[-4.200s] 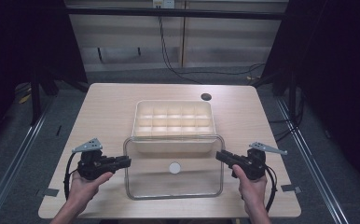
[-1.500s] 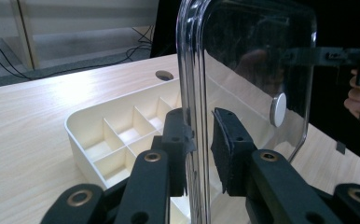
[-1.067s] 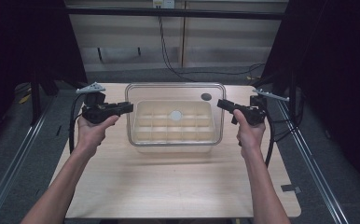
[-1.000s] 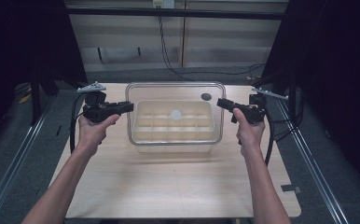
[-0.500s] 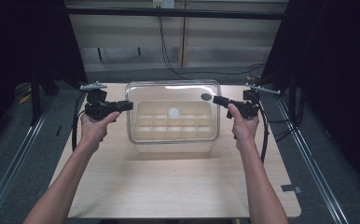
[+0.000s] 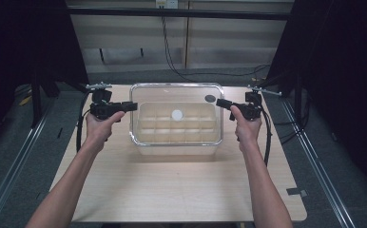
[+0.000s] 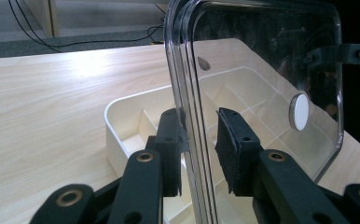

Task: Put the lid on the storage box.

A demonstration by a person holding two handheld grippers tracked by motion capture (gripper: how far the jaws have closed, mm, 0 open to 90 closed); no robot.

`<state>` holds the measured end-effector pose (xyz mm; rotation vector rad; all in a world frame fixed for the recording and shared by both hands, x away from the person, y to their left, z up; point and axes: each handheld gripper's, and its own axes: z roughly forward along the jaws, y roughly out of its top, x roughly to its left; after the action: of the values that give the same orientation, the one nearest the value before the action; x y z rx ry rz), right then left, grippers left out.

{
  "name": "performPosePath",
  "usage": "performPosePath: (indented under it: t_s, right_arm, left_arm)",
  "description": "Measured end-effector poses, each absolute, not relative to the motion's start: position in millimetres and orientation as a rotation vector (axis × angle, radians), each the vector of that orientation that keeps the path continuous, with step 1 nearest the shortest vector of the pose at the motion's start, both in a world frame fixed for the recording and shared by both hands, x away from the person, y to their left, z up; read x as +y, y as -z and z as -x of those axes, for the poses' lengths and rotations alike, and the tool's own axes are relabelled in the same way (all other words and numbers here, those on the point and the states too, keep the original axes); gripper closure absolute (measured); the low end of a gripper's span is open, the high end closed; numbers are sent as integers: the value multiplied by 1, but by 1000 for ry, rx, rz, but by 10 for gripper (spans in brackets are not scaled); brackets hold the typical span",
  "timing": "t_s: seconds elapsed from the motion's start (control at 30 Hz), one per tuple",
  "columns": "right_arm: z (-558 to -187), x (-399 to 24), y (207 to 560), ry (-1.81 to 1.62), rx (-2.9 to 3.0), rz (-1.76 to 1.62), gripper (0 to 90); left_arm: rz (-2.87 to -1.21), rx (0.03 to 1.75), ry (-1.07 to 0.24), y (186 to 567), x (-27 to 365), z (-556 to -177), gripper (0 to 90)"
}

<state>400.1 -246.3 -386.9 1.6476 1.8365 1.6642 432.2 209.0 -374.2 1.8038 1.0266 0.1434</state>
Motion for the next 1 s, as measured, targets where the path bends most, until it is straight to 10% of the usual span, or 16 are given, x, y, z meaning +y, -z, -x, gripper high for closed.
performPosePath:
  t_s: [1.0]
  right_arm:
    - [-425, -242, 412, -1548, 1863, -1743, 651]
  left_arm:
    - [-1801, 1119, -51, 402, 205, -463, 665]
